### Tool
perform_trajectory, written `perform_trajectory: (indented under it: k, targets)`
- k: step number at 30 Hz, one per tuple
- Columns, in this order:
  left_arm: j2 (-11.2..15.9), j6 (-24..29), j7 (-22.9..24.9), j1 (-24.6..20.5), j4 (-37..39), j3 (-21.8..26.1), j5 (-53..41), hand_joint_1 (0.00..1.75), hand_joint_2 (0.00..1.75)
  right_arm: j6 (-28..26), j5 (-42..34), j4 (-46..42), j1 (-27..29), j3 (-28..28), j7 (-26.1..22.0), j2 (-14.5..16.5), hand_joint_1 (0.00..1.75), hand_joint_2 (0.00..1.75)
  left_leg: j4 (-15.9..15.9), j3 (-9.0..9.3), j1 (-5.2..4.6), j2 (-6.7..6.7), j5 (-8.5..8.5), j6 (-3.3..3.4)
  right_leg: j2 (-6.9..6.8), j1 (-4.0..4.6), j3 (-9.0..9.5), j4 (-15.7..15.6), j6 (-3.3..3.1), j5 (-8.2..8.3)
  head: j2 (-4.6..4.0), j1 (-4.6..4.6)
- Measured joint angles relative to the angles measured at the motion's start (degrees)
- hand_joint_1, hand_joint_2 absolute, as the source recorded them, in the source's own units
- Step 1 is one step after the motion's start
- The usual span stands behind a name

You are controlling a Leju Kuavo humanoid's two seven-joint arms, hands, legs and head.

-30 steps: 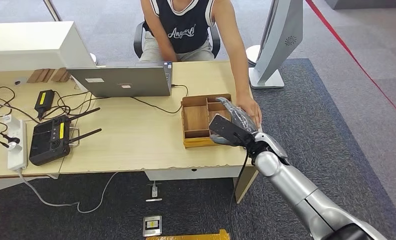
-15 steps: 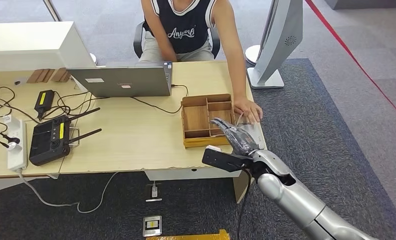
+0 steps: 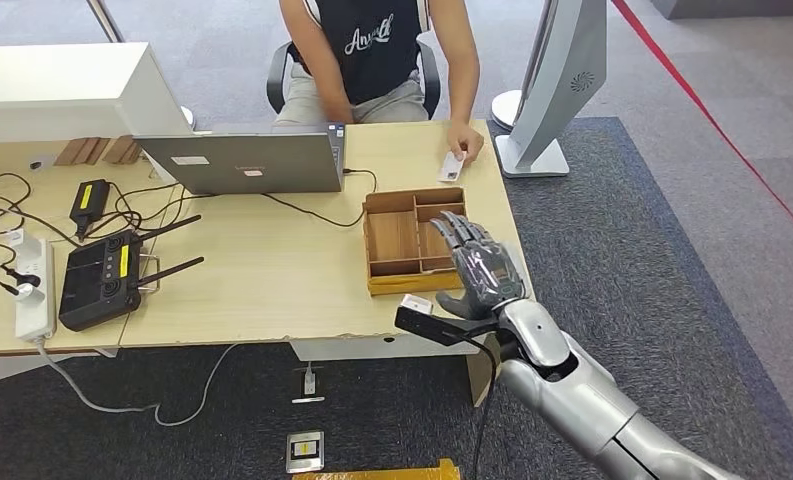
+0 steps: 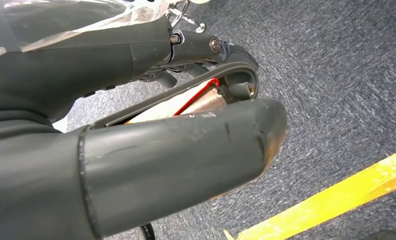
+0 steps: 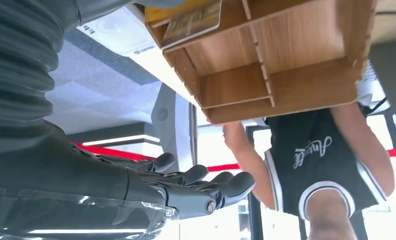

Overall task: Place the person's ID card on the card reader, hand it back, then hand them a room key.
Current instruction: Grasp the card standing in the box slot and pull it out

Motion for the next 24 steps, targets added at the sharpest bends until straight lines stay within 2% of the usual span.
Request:
perform_trajectory:
  k: [4, 24]
  targets:
    - [-0.2, 0.2, -0.1, 0.1, 0.0, 0.0, 0.0, 0.00, 0.00, -2.1, 0.6, 3.3, -1.0, -0.6, -0.6, 1.3, 0.00, 1.75, 0.0, 0.00, 0.00, 0.00, 0.00, 0.00, 0.00, 0.00, 0.00, 0.0, 0.00, 0.00, 0.00, 0.00]
    - [-0.3, 0.2, -0.3, 0.1, 0.0, 0.0, -0.2, 0.00, 0.00, -2.2, 0.6, 9.5, -2.2, -1.2, -0.8, 3.8, 0.00, 1.75, 0.0, 0.00, 0.00, 0.00, 0.00, 0.00, 0.00, 0.00, 0.00, 0.0, 0.00, 0.00, 0.00, 0.00]
